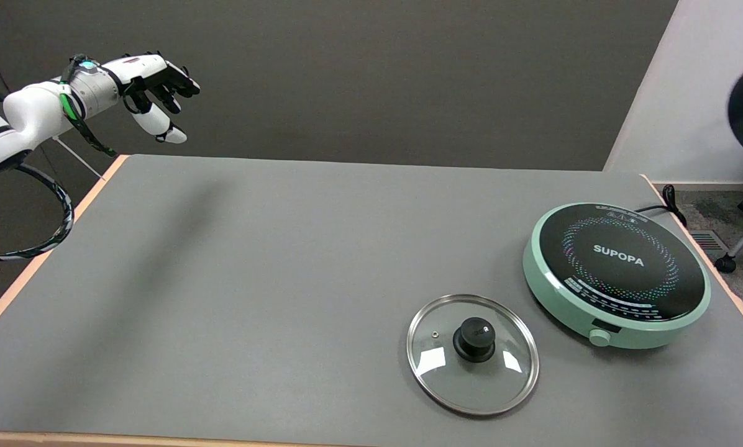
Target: Place the pot onto the induction cooker.
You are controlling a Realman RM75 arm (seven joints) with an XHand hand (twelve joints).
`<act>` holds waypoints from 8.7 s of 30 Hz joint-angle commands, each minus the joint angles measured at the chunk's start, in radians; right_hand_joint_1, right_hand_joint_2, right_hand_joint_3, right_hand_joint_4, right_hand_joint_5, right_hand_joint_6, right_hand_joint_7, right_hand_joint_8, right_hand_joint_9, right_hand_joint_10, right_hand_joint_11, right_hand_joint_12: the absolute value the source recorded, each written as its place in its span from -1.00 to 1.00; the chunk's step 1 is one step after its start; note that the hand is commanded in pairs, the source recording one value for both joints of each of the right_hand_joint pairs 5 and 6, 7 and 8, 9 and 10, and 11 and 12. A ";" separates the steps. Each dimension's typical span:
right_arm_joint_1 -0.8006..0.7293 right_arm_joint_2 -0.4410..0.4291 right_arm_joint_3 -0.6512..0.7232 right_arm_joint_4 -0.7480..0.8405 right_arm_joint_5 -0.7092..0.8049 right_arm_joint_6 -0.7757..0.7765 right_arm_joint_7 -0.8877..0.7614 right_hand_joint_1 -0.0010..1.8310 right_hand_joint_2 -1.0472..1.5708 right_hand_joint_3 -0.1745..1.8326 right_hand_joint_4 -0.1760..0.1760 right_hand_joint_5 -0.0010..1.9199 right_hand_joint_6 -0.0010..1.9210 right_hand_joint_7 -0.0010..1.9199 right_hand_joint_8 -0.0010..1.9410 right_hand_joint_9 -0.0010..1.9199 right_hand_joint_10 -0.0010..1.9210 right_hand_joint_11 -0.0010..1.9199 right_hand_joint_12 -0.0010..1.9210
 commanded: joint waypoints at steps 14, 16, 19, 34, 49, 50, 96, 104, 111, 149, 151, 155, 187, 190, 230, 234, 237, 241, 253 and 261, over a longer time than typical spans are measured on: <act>-0.323 -0.012 0.121 0.004 0.421 -0.622 0.250 0.08 0.80 -0.09 -0.21 1.00 1.00 1.00 0.98 1.00 1.00 1.00 1.00; -0.375 0.026 0.139 0.003 0.466 -0.625 0.203 0.08 0.80 -0.09 -0.20 1.00 1.00 1.00 0.98 1.00 1.00 1.00 1.00; -0.428 0.055 0.158 0.002 0.491 -0.616 0.185 0.09 0.79 -0.08 -0.20 1.00 1.00 1.00 0.98 1.00 1.00 1.00 1.00; -0.642 0.068 0.262 0.006 0.516 -0.597 0.100 0.14 0.74 0.01 -0.19 1.00 1.00 1.00 0.98 1.00 1.00 1.00 1.00; -0.685 0.179 0.210 0.004 0.662 -0.509 -0.150 0.16 0.73 0.03 -0.19 1.00 1.00 1.00 0.98 1.00 1.00 1.00 1.00; -0.692 0.190 0.201 0.005 0.663 -0.490 -0.150 0.16 0.73 0.03 -0.20 1.00 1.00 1.00 0.98 1.00 1.00 1.00 1.00; -0.569 0.194 0.022 0.019 0.663 -0.497 -0.150 0.18 0.75 0.08 -0.21 1.00 1.00 1.00 0.98 1.00 1.00 1.00 1.00; -0.569 0.190 0.025 0.014 0.662 -0.491 -0.160 0.18 0.76 0.08 -0.22 1.00 1.00 1.00 0.98 1.00 1.00 1.00 1.00; -0.542 0.211 -0.007 0.009 0.660 -0.433 -0.220 0.19 0.75 0.08 -0.22 1.00 1.00 1.00 0.98 1.00 1.00 1.00 1.00; -0.519 0.225 -0.042 0.019 0.662 -0.394 -0.242 0.18 0.77 0.05 -0.23 1.00 1.00 1.00 0.98 1.00 1.00 1.00 1.00; -0.519 0.226 -0.040 0.019 0.662 -0.395 -0.242 0.18 0.78 0.05 -0.23 1.00 1.00 1.00 0.98 1.00 1.00 1.00 1.00; -0.519 0.227 -0.040 0.019 0.662 -0.395 -0.243 0.18 0.78 0.05 -0.23 1.00 1.00 1.00 0.98 1.00 1.00 1.00 1.00; -0.520 0.227 -0.048 0.019 0.662 -0.395 -0.250 0.11 0.85 -0.23 -0.40 0.92 0.92 0.92 0.90 0.92 0.92 0.92 0.92; -0.520 0.227 -0.049 0.019 0.662 -0.395 -0.264 0.09 0.86 -0.26 -0.53 0.81 0.81 0.81 0.79 0.81 0.81 0.81 0.81; -0.526 0.221 -0.024 0.016 0.662 -0.417 -0.314 0.28 -0.55 1.00 -1.00 -0.41 -0.41 -0.41 -0.41 -0.41 -0.41 -0.41 -0.41; -0.527 0.213 -0.008 0.017 0.662 -0.423 -0.314 0.42 -0.65 0.62 -1.00 -0.53 -0.53 -0.53 -0.53 -0.53 -0.53 -0.53 -0.53; -0.529 0.201 0.011 0.017 0.662 -0.447 -0.314 0.43 -0.75 0.65 -1.00 -0.50 -0.50 -0.50 -0.51 -0.50 -0.50 -0.50 -0.50; -0.531 0.188 0.051 0.019 0.661 -0.488 -0.313 0.41 -0.77 0.56 -1.00 -0.51 -0.51 -0.51 -0.51 -0.51 -0.51 -0.51 -0.51; -0.486 0.168 0.201 0.015 0.661 -0.634 -0.290 0.36 -0.72 0.40 -1.00 -0.54 -0.54 -0.54 -0.54 -0.54 -0.54 -0.54 -0.54; -0.420 0.118 0.298 0.007 0.662 -0.841 -0.081 0.29 -0.70 0.31 -1.00 -0.60 -0.60 -0.60 -0.60 -0.60 -0.60 -0.60 -0.60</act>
